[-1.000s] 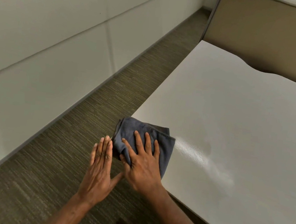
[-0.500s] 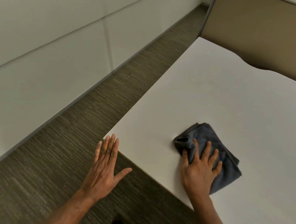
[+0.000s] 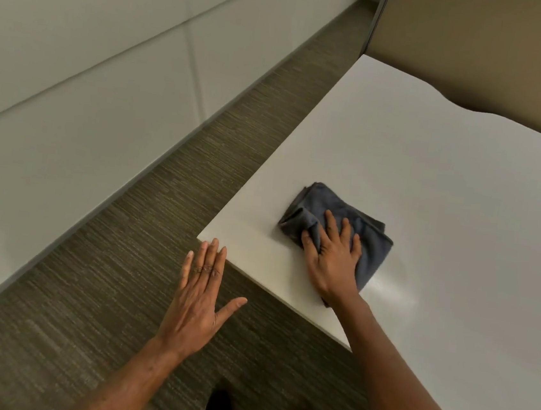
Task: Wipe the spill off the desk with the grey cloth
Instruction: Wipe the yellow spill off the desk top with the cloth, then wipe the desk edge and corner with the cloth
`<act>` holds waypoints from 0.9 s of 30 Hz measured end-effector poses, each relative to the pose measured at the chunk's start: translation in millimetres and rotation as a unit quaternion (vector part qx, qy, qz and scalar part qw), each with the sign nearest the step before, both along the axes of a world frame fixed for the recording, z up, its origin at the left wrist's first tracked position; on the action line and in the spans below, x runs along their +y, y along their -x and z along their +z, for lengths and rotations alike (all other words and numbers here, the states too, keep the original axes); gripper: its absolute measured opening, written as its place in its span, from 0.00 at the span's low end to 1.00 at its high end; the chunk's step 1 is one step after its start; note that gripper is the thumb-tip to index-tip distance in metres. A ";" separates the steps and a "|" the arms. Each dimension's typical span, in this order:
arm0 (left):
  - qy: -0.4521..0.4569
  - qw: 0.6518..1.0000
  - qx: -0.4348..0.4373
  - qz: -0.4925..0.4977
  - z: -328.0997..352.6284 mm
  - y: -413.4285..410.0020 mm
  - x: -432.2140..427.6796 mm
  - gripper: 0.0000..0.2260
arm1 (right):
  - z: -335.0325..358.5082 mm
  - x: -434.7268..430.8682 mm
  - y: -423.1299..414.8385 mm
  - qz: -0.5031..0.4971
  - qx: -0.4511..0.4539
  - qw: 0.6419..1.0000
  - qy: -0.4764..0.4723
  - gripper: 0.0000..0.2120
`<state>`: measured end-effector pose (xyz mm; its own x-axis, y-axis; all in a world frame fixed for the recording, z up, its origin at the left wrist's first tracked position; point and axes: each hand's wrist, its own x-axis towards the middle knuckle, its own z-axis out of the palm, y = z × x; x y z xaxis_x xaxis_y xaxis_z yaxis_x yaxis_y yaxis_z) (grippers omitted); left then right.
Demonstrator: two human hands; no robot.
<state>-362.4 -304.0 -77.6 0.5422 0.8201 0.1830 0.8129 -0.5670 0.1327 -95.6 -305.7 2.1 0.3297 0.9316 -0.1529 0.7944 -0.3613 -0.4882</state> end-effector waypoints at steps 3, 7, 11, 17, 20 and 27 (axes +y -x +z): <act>0.007 1.000 0.002 -0.003 3.6 2.9 0.8 0.43 | 5.2 -21.0 12.0 -0.016 0.104 0.994 -0.025 0.27; 0.022 0.999 -0.026 0.003 8.3 4.1 -2.7 0.43 | 9.2 -57.6 13.8 -0.073 0.184 0.980 -0.008 0.28; 0.020 0.997 -0.066 0.032 4.7 3.8 -19.9 0.42 | 6.2 -93.1 11.6 -0.154 0.228 0.960 -0.046 0.32; 0.007 0.992 -0.096 0.081 -0.8 -0.9 -59.8 0.40 | 1.4 -122.5 14.1 -0.185 0.269 0.935 -0.141 0.28; -0.004 0.988 -0.114 0.102 0.9 -8.6 -83.9 0.39 | 0.8 -130.2 10.3 -0.180 0.314 0.918 -0.164 0.19; -0.019 0.980 -0.134 0.148 6.7 -27.8 -156.8 0.37 | 9.6 -158.5 3.7 -0.161 0.357 0.900 -0.194 0.08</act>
